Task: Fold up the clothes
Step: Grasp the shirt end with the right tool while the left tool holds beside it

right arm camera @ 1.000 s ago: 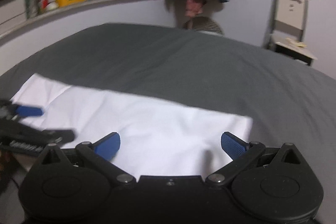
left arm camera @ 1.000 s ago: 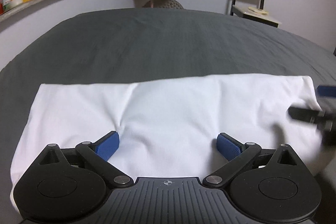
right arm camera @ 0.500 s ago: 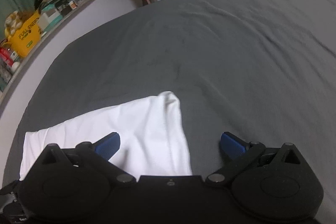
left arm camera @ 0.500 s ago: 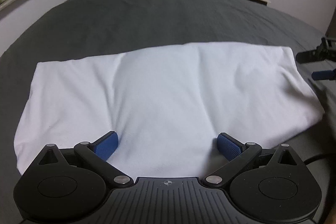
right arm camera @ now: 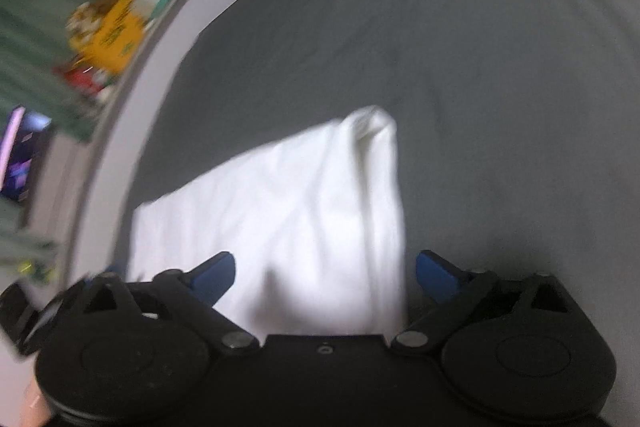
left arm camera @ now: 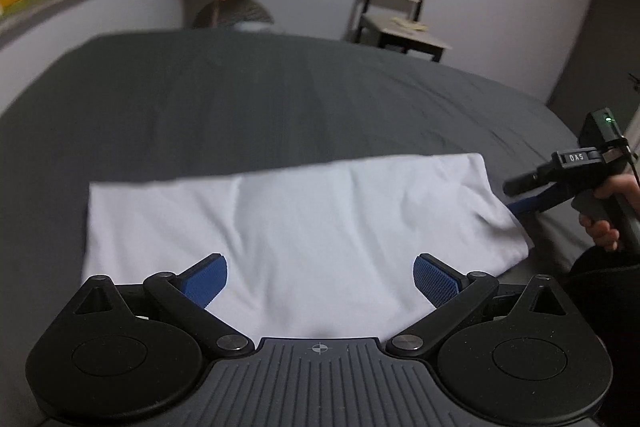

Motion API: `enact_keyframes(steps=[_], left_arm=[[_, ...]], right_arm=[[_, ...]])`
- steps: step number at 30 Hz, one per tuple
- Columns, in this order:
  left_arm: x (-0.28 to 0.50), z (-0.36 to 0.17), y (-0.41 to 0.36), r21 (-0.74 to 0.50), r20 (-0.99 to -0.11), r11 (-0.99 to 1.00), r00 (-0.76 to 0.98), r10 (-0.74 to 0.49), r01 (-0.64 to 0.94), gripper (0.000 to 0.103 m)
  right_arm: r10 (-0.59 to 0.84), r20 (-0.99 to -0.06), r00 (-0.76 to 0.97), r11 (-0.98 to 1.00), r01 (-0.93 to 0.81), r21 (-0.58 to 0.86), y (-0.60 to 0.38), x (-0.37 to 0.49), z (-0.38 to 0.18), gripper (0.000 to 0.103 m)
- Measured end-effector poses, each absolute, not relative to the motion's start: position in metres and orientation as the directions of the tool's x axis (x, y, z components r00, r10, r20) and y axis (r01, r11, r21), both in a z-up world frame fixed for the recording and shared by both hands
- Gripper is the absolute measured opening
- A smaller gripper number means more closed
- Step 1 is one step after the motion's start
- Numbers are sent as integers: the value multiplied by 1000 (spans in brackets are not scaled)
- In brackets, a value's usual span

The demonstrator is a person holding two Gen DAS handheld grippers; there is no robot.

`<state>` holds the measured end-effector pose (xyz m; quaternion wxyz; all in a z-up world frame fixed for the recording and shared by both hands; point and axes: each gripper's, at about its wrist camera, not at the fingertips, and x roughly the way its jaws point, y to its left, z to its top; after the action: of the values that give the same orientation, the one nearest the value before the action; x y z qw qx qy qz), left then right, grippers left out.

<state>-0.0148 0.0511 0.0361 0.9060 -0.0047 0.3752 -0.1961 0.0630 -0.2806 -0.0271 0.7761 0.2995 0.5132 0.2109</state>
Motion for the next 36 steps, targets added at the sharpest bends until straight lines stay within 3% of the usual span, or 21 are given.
enact_keyframes(steps=[2, 4, 6, 8, 12, 17, 21, 27, 36], left_arm=[[-8, 40, 67, -149, -652, 919, 662, -369, 365, 101], [0, 39, 87, -155, -624, 927, 693, -361, 343, 101], [7, 35, 107, -160, -608, 943, 724, -327, 291, 101], [13, 31, 126, -172, -592, 959, 754, -284, 227, 101], [19, 18, 160, -254, -546, 959, 800, -250, 127, 101], [25, -2, 182, -389, -469, 919, 843, -263, 70, 101], [28, -8, 184, -387, -472, 920, 844, -253, 59, 101], [36, -16, 191, -370, -541, 929, 817, -200, -17, 101], [34, -21, 202, -478, -497, 878, 835, -236, -36, 101]], right_arm=[[636, -681, 364, 739, -30, 674, -281, 64, -27, 88], [628, -692, 355, 749, -37, 661, -283, 67, -27, 77], [621, -693, 365, 750, -19, 661, -290, 69, -28, 54], [618, -693, 372, 743, 11, 669, -298, 71, -32, 42], [635, -670, 385, 719, 21, 694, -305, 71, -38, 38], [652, -660, 374, 700, 38, 713, -299, 74, -44, 14], [618, -671, 410, 726, 31, 687, -290, 72, -33, 8], [574, -604, 553, 757, -75, 649, -258, 49, 33, 7], [659, -493, 568, 737, -357, 574, -136, 49, 117, 7]])
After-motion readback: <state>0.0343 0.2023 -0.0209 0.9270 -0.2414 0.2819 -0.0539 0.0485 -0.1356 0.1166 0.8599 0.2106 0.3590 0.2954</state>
